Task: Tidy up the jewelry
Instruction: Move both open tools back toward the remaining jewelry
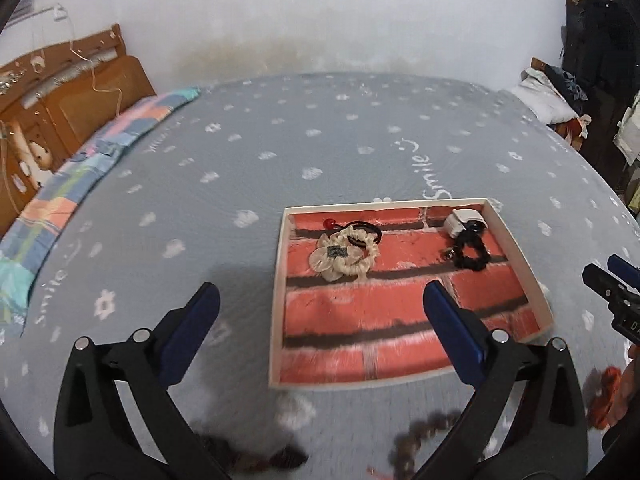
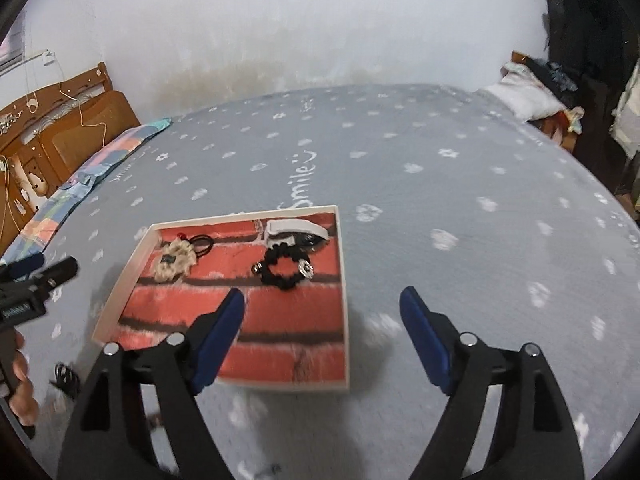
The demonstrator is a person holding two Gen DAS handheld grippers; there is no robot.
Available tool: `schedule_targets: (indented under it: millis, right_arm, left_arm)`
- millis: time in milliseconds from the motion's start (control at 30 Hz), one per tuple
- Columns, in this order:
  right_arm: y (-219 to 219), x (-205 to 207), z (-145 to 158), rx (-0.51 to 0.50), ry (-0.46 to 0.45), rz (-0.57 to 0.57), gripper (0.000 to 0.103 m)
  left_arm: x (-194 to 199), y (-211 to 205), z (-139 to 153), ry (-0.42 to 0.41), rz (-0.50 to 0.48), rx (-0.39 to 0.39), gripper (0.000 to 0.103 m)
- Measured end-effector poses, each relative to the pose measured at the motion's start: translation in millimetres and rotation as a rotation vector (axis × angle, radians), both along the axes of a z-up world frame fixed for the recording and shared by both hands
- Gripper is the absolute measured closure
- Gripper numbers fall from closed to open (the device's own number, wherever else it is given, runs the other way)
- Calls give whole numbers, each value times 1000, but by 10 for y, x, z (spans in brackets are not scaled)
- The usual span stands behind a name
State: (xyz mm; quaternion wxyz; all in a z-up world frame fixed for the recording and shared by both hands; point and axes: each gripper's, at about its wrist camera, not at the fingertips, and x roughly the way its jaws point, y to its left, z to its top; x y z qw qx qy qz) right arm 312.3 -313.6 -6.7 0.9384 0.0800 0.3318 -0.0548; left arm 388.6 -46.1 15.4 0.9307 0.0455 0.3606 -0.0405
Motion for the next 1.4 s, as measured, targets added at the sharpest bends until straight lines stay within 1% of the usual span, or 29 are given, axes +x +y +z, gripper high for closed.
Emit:
schedule_targets:
  millis: [100,200,333,400,500,567,700,800,900,1033,1133,1233,1400]
  right_arm:
    - [0,-285,10,-4,-19,-15,24]
    - [32,-566,-23,-6,-38,-16,24]
    - [101,-863,-135,-18,-55,-13,24]
    - [130,-975,-227,-31,-45,-16,24]
    - [193,-1111,-349,-46,-37,-12,24]
    - [233,-1213,-449,-60,-28,-16,24]
    - [251,-1343,-606,-53,-7,-29,24]
    - [259,-1373,-681,-81,8,-39,24]
    - [252,-1387,-775,-74,27,-41,24]
    - [237,-1364,-917,-81,65,-49,24]
    - [199,-1344,-984,-67,85,-58,24]
    - [161,-1322,-1032,-46,104,-64,24]
    - [186,-1275,-1091,-54,128,-62,25]
  left_arm:
    - [-311,39,49,-34,16,-1,5]
    - [-625,76,32,-61,28,-7,5]
    - [-1002,45,-113,-59,8,-19,5]
    - [-1164,38,-223,-61,6,-24,5]
    - [-1347,5,-406,-42,-5,-47,5]
    - [-1424,-20,-517,-30,-1,-50,5]
    - [-1566,-91,-716,-1,-11,-55,5]
    - [-1639,-167,-817,14,-22,-57,5]
    - [-1692,-228,-923,35,-33,-68,5]
    - [-1735,-328,-1085,55,-45,-43,5]
    - [-1739,-337,-1132,53,-36,-27,5]
    - [-1725,-272,-1174,62,-28,-35,5]
    - [-1653,-192,-1259,92,-9,-38,5]
